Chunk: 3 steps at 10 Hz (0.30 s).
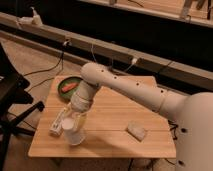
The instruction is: Place the ceramic cup over the eraser
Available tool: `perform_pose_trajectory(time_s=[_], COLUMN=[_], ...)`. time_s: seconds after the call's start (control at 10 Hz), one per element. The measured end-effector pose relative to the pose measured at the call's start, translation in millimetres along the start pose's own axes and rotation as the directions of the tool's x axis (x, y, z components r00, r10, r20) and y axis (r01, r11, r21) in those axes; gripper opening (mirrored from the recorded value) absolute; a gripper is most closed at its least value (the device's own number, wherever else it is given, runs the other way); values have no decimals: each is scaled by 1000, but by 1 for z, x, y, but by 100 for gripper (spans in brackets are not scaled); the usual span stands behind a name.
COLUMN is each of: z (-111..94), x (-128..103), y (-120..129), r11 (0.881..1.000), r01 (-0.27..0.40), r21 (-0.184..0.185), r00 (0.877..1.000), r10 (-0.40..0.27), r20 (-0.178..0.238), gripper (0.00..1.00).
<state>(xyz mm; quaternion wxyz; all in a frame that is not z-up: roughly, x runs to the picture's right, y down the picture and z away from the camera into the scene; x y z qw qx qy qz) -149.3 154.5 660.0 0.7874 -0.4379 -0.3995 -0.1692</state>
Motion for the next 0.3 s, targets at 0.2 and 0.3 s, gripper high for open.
perform_pose_trajectory(time_s=[0.2,0.3], z=[-1,1], x=[2,4], y=[0,1], r11=[1000,1000], r01=[-8,-7], r21=[6,5], r00=[1000,1000], r10=[8,7], r20=[7,3], gripper=[79,73])
